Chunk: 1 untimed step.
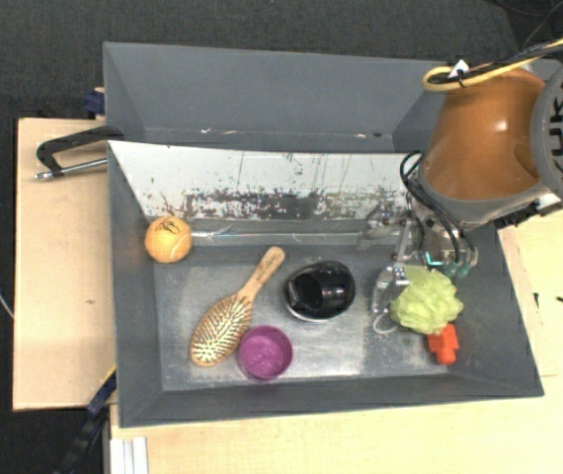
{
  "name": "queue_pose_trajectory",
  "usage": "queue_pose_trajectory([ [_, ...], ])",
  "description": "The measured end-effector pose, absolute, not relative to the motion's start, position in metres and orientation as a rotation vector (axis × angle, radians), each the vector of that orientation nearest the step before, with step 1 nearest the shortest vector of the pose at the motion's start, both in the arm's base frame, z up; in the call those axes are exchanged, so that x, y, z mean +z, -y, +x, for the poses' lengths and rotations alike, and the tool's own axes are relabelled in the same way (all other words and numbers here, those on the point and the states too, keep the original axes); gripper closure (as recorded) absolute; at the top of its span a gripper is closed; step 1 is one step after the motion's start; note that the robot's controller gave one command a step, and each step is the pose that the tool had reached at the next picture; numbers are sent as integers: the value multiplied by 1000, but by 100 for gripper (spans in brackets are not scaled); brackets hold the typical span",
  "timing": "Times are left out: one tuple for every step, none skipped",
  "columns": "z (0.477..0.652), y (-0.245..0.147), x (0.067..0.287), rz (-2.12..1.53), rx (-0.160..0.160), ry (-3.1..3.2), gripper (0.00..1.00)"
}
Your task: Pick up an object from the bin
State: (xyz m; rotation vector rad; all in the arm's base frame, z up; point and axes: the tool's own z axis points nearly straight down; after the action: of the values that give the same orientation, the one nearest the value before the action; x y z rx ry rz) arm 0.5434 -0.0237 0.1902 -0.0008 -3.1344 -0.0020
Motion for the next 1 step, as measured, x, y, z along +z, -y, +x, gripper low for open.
queue_pose_trajectory([
  [545,24,195,0,-1,3143,0],
])
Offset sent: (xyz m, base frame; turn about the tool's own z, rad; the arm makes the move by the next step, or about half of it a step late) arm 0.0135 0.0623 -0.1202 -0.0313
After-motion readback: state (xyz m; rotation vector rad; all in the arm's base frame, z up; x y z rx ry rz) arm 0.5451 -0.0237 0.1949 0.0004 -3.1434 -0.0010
